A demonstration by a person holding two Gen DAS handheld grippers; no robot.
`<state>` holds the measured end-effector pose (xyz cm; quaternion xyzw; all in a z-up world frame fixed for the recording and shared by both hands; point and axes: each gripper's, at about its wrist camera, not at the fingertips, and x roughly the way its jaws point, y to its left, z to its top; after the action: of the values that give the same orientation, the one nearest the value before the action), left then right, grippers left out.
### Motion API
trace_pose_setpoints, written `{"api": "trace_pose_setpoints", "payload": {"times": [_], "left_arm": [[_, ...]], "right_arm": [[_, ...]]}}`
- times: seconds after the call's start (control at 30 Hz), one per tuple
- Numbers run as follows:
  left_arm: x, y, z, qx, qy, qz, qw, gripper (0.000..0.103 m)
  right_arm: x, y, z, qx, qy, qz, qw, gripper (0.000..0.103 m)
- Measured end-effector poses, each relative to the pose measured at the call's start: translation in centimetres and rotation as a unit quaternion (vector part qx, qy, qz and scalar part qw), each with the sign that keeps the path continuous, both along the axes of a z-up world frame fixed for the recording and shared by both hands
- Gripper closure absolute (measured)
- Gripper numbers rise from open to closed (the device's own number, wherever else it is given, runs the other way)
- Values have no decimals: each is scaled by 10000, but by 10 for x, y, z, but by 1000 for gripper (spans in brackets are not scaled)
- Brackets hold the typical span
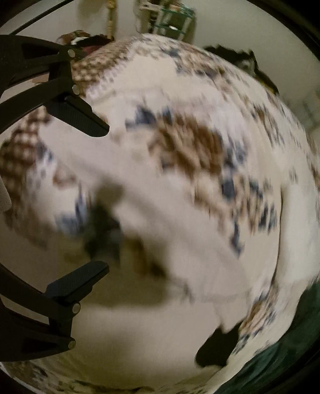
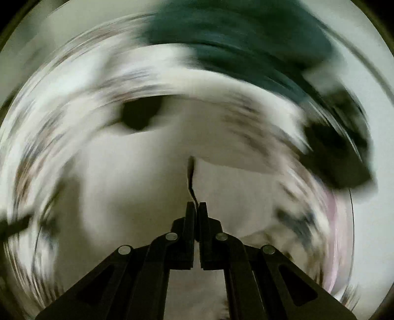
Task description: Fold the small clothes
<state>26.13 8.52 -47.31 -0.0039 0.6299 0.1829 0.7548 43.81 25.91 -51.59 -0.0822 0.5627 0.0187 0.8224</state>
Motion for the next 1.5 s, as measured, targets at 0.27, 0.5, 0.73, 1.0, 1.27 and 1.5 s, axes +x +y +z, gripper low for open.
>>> {"api": "trace_pose_setpoints", "payload": {"times": [0.27,0.5,0.73,1.0,1.27,1.5], "left_arm": [[-69,111,-10,281,189,955,9949,0],[-113,161,-37,53,414,1579,9866,0],[-148,202,-64,-1540,303,2693,9502,0],[-136,193,-115,-2476,345,2872,9247,57],[-127,150,-57,-1276,-134,2406,9621,102],[-91,37,34,-975,-748,446,9914,102]], "right_arm": [[-103,229,-99,-1017,1036,3044,9414,101],[-158,232,-137,-1395,1550,3251,9224,101],[-117,188,-133,7,2651,2110,9409,51],[-86,77,-129,997,2746,29,9564,50],[-83,-12,-138,991,2585,-1018,9555,50],[-92,-109,-126,1192,2405,-1429,9526,50]]}}
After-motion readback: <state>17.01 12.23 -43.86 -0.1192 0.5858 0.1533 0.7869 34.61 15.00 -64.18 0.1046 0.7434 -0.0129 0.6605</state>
